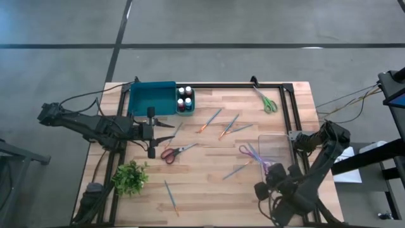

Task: Pick & Place Paint Supplies
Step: Put the violet scissors into the transparent bin

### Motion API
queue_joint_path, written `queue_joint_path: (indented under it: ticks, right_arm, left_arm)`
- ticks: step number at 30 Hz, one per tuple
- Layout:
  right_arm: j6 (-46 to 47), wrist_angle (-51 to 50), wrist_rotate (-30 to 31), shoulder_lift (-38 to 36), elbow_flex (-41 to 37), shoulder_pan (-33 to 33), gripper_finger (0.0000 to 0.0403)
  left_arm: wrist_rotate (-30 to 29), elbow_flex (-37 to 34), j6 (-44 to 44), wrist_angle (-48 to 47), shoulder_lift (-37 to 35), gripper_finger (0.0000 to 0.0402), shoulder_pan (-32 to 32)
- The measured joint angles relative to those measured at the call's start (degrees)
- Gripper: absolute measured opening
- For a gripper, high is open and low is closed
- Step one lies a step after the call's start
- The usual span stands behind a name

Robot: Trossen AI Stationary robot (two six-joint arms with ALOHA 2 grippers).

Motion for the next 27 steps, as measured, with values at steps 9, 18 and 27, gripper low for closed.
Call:
queue_joint_path:
  ticks: [9,18,27]
  right_arm:
    - [-0.05,-0.02,-5.72,0.08,-4.17,0.13,0.0018]
    - [0.02,-0.11,-5.65,-2.24,-8.06,0.5,0.0018]
    - [0.17,0.07,-5.85,-4.66,-11.16,2.47,0.0018]
  left_arm:
    - [0.0,0.02,-0.03,0.01,0.0,0.0173,0.0]
    - [0.12,0.02,-1.47,-0.04,0.0,0.0173,0.0]
    - [1.08,0.02,-3.34,-0.45,0.0,0.0173,0.0]
